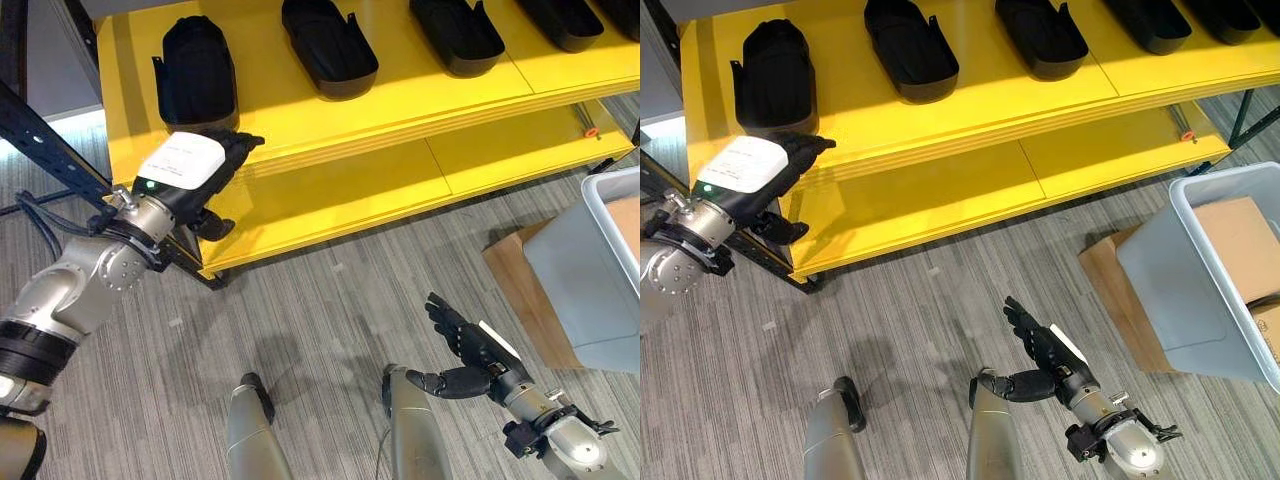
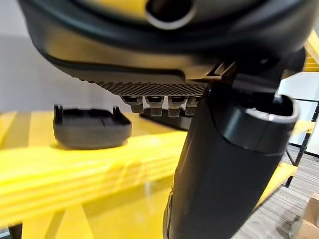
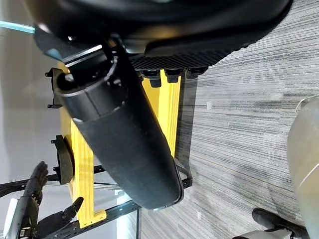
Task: Move parts from the plastic box to the shelf.
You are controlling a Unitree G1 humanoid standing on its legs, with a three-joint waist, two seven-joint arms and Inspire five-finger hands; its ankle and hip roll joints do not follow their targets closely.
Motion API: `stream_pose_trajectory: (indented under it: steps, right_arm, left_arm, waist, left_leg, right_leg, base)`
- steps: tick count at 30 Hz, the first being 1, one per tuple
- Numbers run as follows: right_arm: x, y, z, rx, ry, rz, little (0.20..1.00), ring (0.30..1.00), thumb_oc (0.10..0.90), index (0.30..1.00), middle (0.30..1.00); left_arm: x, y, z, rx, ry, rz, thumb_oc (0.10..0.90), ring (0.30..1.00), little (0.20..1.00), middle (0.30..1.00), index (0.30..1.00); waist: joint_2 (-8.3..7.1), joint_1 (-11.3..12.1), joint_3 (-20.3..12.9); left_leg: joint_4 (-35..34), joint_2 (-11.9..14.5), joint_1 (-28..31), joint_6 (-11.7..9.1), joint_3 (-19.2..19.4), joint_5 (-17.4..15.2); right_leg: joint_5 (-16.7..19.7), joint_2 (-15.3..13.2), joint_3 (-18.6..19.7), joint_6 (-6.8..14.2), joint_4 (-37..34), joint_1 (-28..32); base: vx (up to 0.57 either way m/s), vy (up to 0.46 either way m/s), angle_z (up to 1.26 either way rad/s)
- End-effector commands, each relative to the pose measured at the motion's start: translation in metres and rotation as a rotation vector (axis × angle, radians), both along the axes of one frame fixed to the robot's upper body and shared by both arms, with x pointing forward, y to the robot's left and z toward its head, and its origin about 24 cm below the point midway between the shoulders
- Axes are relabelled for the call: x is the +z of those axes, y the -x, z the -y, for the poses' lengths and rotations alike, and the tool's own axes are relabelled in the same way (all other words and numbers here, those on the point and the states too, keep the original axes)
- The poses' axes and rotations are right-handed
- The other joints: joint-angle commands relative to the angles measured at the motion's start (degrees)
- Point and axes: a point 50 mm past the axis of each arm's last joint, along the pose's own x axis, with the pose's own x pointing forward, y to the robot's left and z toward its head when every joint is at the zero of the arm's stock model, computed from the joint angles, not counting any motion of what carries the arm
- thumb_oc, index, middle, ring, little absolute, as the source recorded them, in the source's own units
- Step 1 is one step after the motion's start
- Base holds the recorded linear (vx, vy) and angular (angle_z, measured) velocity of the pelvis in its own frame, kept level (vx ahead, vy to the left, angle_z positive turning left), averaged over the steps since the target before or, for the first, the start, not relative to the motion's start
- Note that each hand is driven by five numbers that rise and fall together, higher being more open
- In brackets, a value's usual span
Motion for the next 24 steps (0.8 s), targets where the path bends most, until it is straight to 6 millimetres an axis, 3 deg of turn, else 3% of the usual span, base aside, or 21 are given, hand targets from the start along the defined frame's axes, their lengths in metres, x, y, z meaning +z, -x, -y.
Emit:
stream_pose_trajectory:
  steps: [1, 8, 15, 24]
  right_arm:
    - [0.036, -0.01, 0.001, 0.024, 0.005, 0.202, 1.0, 1.0, 0.9, 1.0, 1.0]
    - [0.033, -0.013, -0.003, 0.041, 0.003, 0.186, 1.0, 1.0, 0.9, 1.0, 1.0]
    - [0.03, -0.013, -0.004, 0.047, 0.008, 0.177, 1.0, 1.0, 0.9, 1.0, 1.0]
    - [0.028, -0.012, -0.006, 0.06, 0.0, 0.164, 1.0, 1.0, 0.9, 1.0, 1.0]
  left_arm:
    - [0.046, -0.004, 0.001, 0.0, 0.088, 0.194, 0.9, 1.0, 1.0, 1.0, 1.0]
    - [0.032, -0.028, -0.007, 0.109, 0.136, 0.153, 0.9, 1.0, 1.0, 1.0, 1.0]
    - [0.023, -0.033, -0.022, 0.198, 0.166, 0.122, 0.9, 1.0, 1.0, 1.0, 1.0]
    - [0.033, -0.04, -0.035, 0.271, 0.204, 0.152, 0.9, 1.0, 1.0, 1.0, 1.0]
  waist:
    - [1.36, -0.74, -2.13]
    - [1.28, -1.36, -1.91]
    - [1.24, -1.39, -1.88]
    - [1.14, -1.55, -1.98]
  left_leg:
    - [-4.53, -0.43, 0.16, 0.39, -3.69, 2.36]
    - [-4.17, -0.18, -0.06, 0.47, -3.64, 2.37]
    - [-4.21, -0.09, -0.08, 0.52, -3.51, 2.45]
    - [-3.79, -0.07, -0.39, 0.48, -3.65, 2.49]
  right_leg:
    - [0.34, -0.87, -0.97, -2.65, -1.7, 2.92]
    - [0.32, -0.64, -0.75, -2.56, -1.54, 2.63]
    - [0.27, -0.54, -0.67, -2.55, -1.47, 2.48]
    - [0.17, -0.58, -0.71, -2.47, -1.15, 2.26]
  base:
    - [0.0, 0.0, 0.0]
    - [0.0, 0.0, 0.0]
    - [0.0, 0.0, 0.0]
    - [0.0, 0.0, 0.0]
